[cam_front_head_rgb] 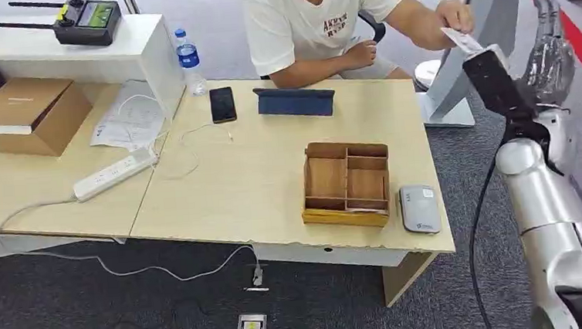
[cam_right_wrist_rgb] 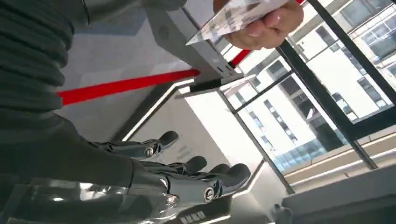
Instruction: Pass the card to the sensor for recognition and then transmit it.
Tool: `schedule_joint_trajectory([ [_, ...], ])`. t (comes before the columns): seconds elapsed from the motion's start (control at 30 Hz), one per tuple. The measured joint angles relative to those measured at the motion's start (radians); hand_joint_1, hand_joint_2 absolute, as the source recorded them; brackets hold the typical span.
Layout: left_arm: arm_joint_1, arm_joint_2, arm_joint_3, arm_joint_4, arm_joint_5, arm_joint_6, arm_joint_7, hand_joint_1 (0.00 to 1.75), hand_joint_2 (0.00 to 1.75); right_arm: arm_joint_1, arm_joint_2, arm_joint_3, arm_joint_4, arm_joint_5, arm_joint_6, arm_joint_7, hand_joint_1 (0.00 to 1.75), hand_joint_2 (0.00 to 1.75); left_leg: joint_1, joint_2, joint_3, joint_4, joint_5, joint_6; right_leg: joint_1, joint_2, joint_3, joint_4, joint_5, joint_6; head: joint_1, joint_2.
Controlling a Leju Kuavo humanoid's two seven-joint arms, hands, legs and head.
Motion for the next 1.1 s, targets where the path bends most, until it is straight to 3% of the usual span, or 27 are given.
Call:
schedule_joint_trajectory([
  [0.1,0.001,0.002,-0.003,0.0,0.0,0.002,0.0,0.0,0.0,-0.032,0.001,0.035,0.036,0.057,-0.029,0.01,0.0,1.75,0.0,0.0,0.0,0.0,0.0,0.0,0.0,0.0,0.0,0.0,0.0,0.0,0.0,0.0],
  [0.2,0.002,0.005,-0.016,0.0,0.003,0.002,0.0,0.0,0.0,-0.095,0.002,0.139,0.149,0.103,-0.049,0.021,0.0,1.75,0.0,0.0,0.0,0.0,0.0,0.0,0.0,0.0,0.0,0.0,0.0,0.0,0.0,0.0],
  [0.37,0.002,0.005,-0.021,0.0,0.01,0.002,0.01,0.0,0.0,-0.11,0.005,0.169,0.187,0.107,-0.048,0.027,0.0,1.75,0.0,0.0,0.0,0.0,0.0,0.0,0.0,0.0,0.0,0.0,0.0,0.0,-0.001,0.0],
  [0.4,0.002,0.006,-0.021,0.0,0.012,0.002,0.011,0.0,0.0,-0.112,0.008,0.175,0.194,0.107,-0.048,0.028,0.16,1.75,0.0,0.0,0.0,0.0,0.0,0.0,0.0,0.0,0.0,0.0,0.0,0.0,0.0,0.0],
  [0.43,0.002,0.005,-0.022,0.0,0.013,0.002,0.014,0.0,0.0,-0.113,0.01,0.177,0.198,0.107,-0.048,0.029,1.75,1.75,0.0,0.0,0.0,0.0,0.0,0.0,0.0,0.0,0.0,0.0,0.0,0.0,0.0,0.0],
  [1.1,0.002,0.005,-0.025,0.0,0.02,0.002,0.022,0.0,0.0,-0.146,0.066,0.199,0.279,0.079,-0.042,-0.004,1.75,1.75,0.0,0.0,0.0,0.0,0.0,0.0,0.0,0.0,-0.001,0.0,0.0,0.0,0.0,0.0],
])
